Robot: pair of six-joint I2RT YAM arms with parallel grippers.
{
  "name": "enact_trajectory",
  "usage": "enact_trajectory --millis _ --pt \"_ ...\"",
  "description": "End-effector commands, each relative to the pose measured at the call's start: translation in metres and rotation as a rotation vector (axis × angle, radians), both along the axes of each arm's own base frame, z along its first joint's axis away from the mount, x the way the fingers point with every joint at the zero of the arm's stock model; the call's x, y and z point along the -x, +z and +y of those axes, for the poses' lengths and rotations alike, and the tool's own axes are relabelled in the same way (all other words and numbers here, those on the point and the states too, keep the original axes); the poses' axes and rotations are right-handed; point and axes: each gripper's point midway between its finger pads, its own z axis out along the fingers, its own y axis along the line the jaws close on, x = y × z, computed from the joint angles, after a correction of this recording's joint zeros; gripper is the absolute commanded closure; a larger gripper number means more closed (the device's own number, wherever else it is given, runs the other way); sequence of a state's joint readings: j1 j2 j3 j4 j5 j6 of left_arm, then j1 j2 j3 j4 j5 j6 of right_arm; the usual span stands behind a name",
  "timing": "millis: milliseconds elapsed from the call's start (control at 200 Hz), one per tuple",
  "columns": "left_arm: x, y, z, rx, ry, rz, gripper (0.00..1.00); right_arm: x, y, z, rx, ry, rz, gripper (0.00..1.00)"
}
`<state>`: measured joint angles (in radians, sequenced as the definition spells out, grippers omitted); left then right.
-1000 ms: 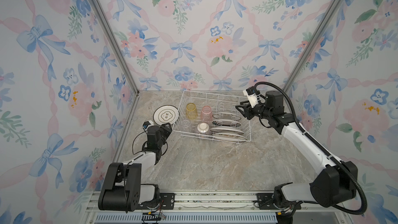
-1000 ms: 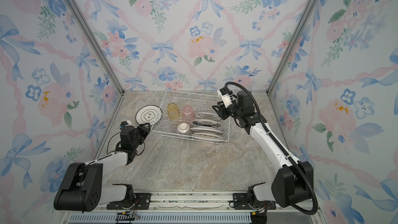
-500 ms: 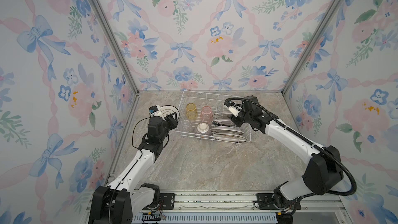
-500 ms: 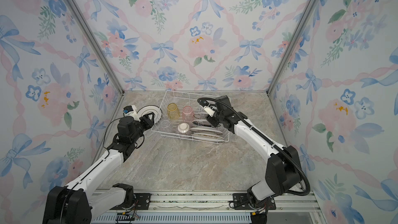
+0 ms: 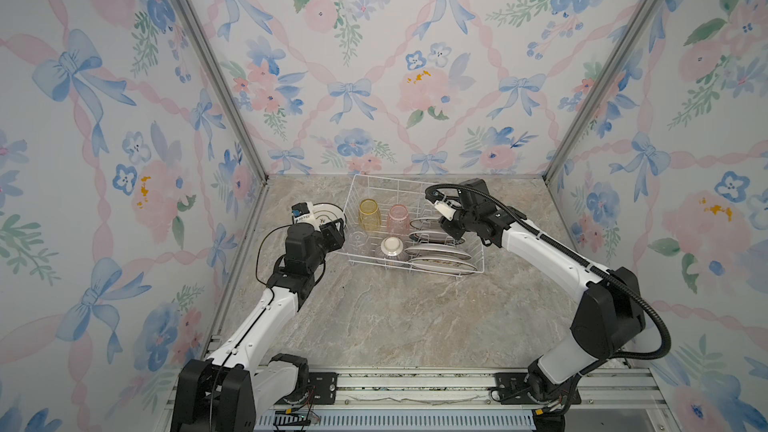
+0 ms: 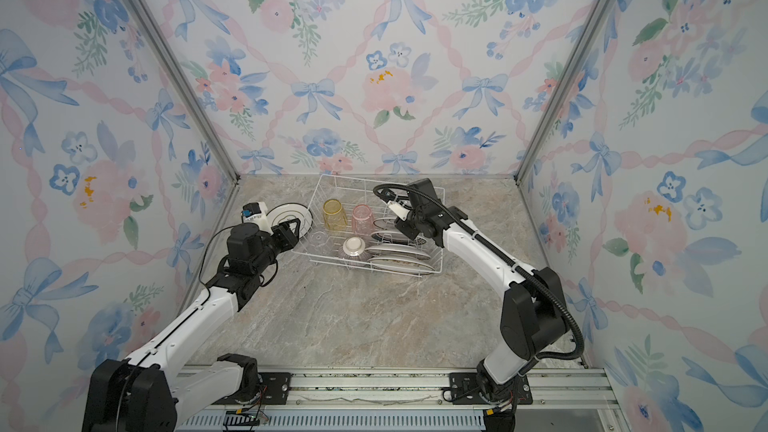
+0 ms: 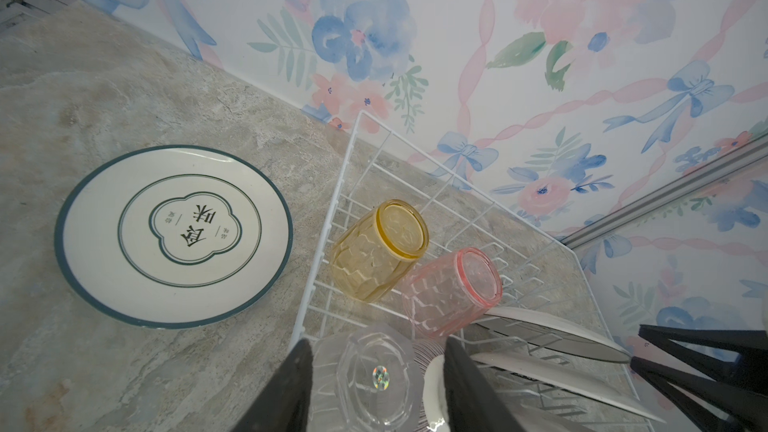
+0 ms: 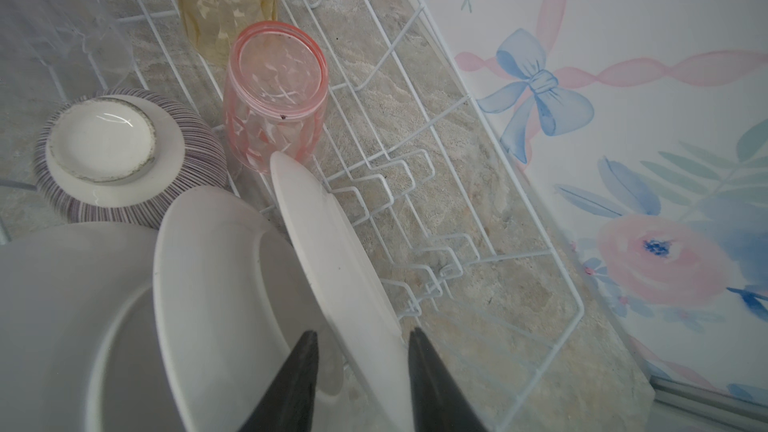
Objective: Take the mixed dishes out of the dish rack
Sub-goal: 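Return the left gripper over the rack while the right gripper lowers onto another plate, then grasp the next green-rimmed plate with the right gripper and lift it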
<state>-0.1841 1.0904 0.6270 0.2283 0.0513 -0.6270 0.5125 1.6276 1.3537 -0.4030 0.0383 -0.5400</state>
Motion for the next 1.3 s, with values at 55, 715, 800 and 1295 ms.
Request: enact_trajectory --millis 55,715,800,1295 --pt "-0.005 0.008 -0.006 -0.020 -0.034 -0.016 0.49 0.008 0.010 0.003 -0.004 0.016 0.004 0.61" --pt "-0.010 0.014 -0.009 -0.020 -0.050 -0.027 0.49 -0.019 -0.027 0.003 0.133 0.018 0.074 0.71" --pt "-0.011 0.014 -0.010 -0.021 -0.052 -0.027 0.49 -0.021 -0.030 0.003 0.138 0.018 0.076 0.75" --pt "-0.022 0.011 -0.020 -0.009 -0.096 -0.015 0.49 -0.033 -0.027 -0.003 0.175 -0.016 -0.027 1.00"
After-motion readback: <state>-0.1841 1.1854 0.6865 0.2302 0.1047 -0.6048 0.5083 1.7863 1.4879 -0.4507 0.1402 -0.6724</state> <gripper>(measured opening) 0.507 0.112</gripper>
